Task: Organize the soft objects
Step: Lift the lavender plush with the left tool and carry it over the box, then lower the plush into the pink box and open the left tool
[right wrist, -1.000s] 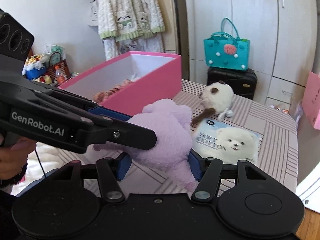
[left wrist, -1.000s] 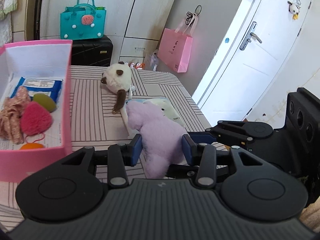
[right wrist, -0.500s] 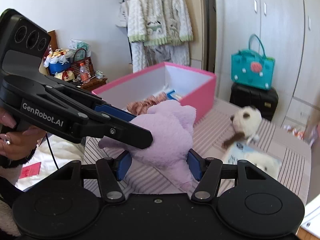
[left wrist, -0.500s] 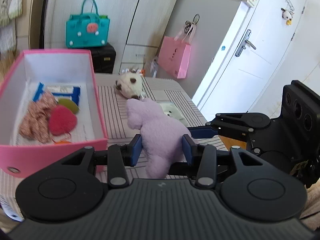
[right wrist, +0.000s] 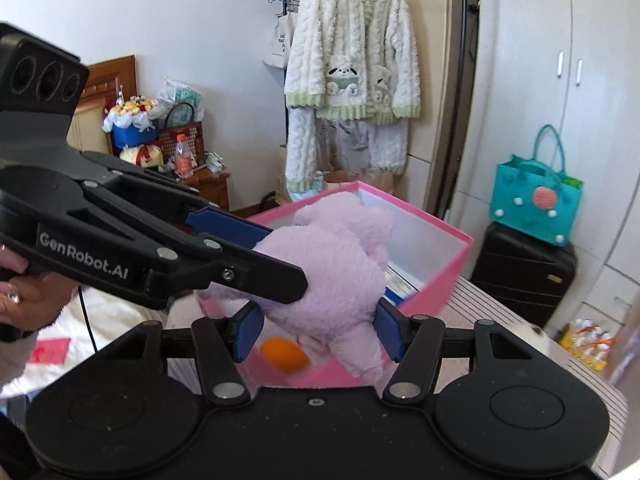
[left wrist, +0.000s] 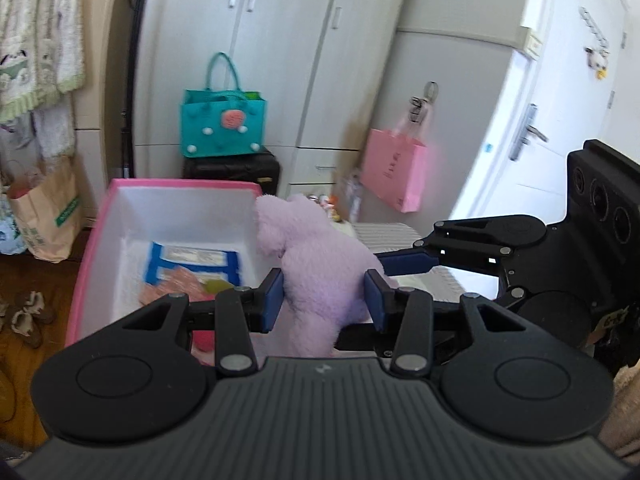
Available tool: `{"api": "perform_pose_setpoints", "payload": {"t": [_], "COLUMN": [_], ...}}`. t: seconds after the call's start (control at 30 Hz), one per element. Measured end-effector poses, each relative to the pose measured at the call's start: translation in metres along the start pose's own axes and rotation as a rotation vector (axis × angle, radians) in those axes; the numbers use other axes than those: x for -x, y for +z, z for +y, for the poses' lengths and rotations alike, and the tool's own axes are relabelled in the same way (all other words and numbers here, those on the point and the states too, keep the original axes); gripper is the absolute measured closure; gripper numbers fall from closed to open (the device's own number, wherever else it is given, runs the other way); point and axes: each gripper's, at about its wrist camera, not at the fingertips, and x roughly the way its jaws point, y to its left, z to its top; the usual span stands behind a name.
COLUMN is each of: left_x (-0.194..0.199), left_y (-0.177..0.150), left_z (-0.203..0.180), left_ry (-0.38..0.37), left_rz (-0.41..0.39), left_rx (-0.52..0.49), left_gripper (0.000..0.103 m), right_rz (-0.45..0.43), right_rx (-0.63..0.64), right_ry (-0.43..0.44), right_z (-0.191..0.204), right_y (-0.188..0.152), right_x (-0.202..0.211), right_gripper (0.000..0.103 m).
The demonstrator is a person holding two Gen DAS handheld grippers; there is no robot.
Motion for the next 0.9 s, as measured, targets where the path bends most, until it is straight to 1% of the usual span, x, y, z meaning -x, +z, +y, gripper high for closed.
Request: {"api": "perform_pose_setpoints", "payload": {"t": [0.1,0.17,0.33,0.4,0.47,0.5,0.57,0.63,0.8,0.9], "left_x": [-0.006,-0.012,-0.037,-0.050,-0.062,-0.068,-0.079,-0.090,-0.116,-0.129], "left_y": [0.012,0.019,0.043,0.054,0.064,0.068,0.074,0.076,0.070,0.069], "left_z": [0.018,0.030,0.055,0.071,0.091,0.102,0.122,0.133,0.143,0.146], "left_ry": [0.031,0.051,0.113,0.115,0.101,0.092,0.076,0.071,0.099,0.124], "left_rz": [0.013,0.032,0.115,0.151,0.184,0.192,0.228,0.258,0.310,0.340], "left_rx": [0.001,-0.005,-0.064,-0.047,-0.030,-0.017,0.023,0.025,0.004,-0.003], "left_gripper": [0.061,0.061,0.061,0.060,0.059,0.059,0.059,0.059,0.059,0.060], "right_rz": [0.006,0.021,0.050,0.052,0.042,0.048,0.089,0.123,0.183,0.220], "right_rx": [0.033,0.033,0.011,0.004,-0.003,-0.023,-0.082,-0.123,-0.074,-0.104], "right_ry": [0.024,0.040,0.073,0.094,0.109,0.125,0.148,0.145,0.082,0.089], "right_z": [-0.005,-0.012,-0.030,-0.038,-0.047,-0.051,-0.059,-0.063,-0.058,-0.065], "right_y": [0.014,0.025,0.044,0.050,0.054,0.056,0.059,0.059,0.059,0.060], "right_x": [-0.023,-0.039,-0.080,-0.097,-0.112,-0.120,-0.136,-0.149,-0.176,-0.188], "right_gripper": [0.039,0.040,0.041,0.041,0.041,0.041,0.041,0.041,0.041,0.041]}}
